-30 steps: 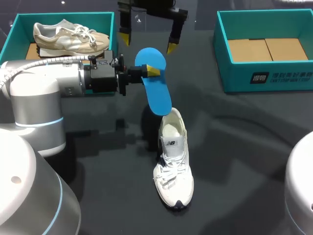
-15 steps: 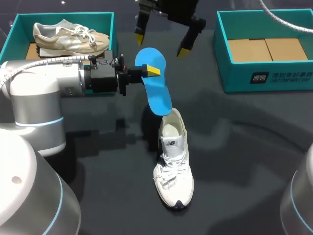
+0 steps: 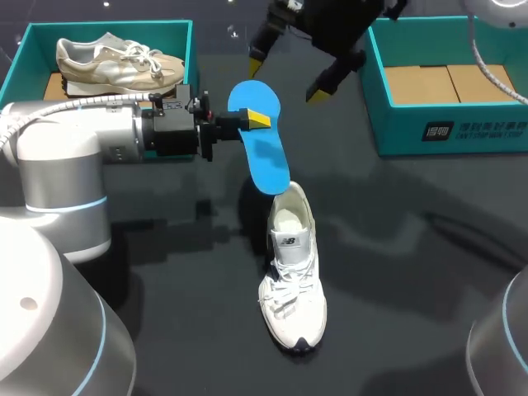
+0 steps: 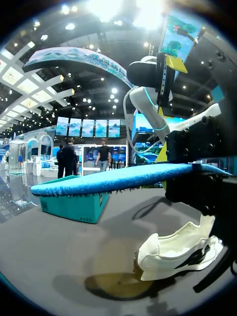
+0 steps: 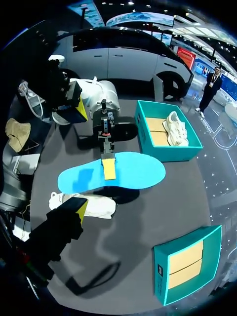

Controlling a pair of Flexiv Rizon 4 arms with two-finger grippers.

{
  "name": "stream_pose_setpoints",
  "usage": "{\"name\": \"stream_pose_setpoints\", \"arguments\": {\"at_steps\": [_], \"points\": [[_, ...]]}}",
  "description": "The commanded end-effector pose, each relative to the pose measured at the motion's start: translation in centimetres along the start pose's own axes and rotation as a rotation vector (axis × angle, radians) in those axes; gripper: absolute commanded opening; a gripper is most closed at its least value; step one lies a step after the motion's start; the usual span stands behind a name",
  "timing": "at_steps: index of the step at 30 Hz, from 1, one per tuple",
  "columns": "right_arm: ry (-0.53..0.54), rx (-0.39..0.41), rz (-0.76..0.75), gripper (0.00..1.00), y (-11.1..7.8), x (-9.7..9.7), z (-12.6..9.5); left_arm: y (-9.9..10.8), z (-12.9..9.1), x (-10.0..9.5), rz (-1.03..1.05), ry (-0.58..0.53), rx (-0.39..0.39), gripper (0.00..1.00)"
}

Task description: Take the shoe out of the shoebox, open the shoe tongue, remove and reinsert the insole, then place the shoe into the shoebox

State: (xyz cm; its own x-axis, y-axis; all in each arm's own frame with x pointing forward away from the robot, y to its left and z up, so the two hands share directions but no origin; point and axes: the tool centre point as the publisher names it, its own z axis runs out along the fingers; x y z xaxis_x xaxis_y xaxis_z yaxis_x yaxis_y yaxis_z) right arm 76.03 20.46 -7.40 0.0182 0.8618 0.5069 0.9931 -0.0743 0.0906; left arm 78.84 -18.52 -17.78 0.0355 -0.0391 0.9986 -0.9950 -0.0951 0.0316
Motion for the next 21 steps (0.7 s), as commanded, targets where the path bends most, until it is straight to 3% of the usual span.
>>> {"name": "stream_pose_setpoints", "arguments": {"at_steps": [1,21], "points": [[0.336,-0.001,0.001,1.00,0.0,-1.3,0.6,0.0,0.1,0.0,0.000,0.000,0.001,0.00],[0.653,-0.053,0.031,1.00,-1.5,-4.6,1.3,0.0,0.1,0.0,0.000,0.000,0.001,0.00]]}}
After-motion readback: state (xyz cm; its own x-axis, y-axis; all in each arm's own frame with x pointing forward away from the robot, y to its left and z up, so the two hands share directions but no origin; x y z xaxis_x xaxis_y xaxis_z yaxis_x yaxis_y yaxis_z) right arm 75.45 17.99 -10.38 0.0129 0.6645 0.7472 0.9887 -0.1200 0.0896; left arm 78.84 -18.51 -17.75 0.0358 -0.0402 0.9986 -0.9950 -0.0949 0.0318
